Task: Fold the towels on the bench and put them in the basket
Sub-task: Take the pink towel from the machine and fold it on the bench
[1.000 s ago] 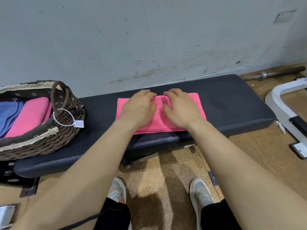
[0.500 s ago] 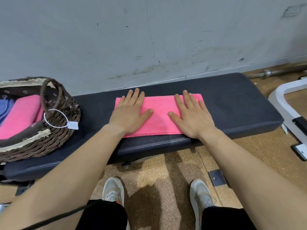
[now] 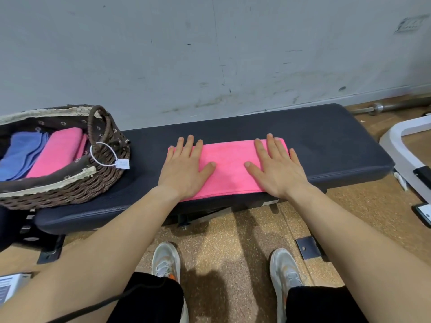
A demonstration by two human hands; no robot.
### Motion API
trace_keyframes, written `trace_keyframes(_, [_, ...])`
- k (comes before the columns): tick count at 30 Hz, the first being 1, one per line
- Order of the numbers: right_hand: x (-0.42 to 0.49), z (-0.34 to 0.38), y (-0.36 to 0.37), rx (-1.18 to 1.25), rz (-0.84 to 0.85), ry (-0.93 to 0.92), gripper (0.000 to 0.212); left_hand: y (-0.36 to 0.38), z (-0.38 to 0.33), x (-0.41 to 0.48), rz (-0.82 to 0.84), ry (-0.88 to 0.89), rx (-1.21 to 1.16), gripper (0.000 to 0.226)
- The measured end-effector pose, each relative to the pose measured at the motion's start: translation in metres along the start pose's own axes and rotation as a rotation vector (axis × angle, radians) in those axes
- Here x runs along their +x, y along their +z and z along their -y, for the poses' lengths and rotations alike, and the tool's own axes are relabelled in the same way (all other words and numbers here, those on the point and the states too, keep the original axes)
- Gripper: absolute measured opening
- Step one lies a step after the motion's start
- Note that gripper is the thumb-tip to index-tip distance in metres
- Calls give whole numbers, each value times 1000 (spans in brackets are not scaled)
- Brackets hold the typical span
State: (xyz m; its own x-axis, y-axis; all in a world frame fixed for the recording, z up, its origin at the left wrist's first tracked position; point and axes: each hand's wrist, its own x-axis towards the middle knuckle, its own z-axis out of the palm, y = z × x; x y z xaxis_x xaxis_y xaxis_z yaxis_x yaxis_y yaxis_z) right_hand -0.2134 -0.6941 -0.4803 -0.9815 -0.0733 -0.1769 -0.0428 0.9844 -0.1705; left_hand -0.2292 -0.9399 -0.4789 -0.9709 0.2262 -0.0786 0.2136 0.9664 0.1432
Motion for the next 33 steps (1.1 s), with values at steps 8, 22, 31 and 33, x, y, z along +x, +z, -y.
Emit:
trace_keyframes(8, [-1, 30, -38, 81, -43, -300, 55, -27, 29, -5, -27, -99, -188, 59])
trace_keyframes(22, [18, 31, -42, 219, 160, -377, 48, -48, 47, 4, 32, -355, -469, 32])
trace_keyframes(31, [22, 28, -41, 248, 167, -388, 49, -61, 43, 4, 236, -532, -766, 33])
trace_keyframes(33, [22, 28, -41, 248, 166, -391, 49, -62, 42, 1, 266, -520, -717, 32])
